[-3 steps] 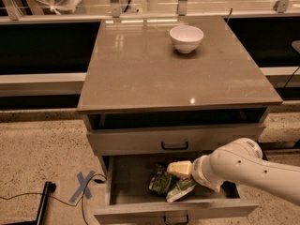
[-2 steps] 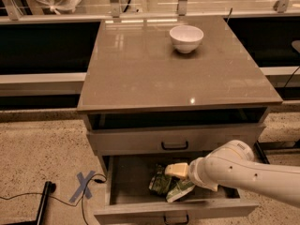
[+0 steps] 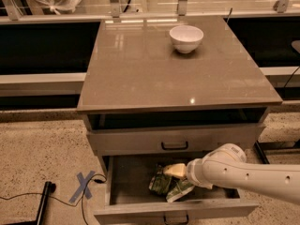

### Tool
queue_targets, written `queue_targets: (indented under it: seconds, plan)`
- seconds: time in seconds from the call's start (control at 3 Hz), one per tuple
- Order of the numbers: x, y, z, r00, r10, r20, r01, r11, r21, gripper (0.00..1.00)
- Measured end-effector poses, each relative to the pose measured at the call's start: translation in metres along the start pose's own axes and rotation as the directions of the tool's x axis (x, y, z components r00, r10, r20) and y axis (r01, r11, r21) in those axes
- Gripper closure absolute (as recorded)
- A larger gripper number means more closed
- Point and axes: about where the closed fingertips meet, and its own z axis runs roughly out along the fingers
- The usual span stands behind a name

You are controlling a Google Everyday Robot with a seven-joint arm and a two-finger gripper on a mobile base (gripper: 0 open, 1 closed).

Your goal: Pick green jalapeno chip bag from middle drawer and place on counter

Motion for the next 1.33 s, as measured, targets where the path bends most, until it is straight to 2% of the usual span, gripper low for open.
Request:
queue_targets:
  seconds: [0.67, 1.0, 1.33]
  plan:
    - [0.003, 0.011, 0.049, 0.997, 0.053, 0.052, -0.054, 0.9983, 0.021, 0.0]
    - [0.003, 0.02, 0.063, 0.994, 0.086, 0.072, -0.088, 0.9955, 0.034, 0.19]
    - [0.004, 0.023, 0.068, 0.991, 0.102, 0.085, -0.107, 0.9927, 0.056, 0.5]
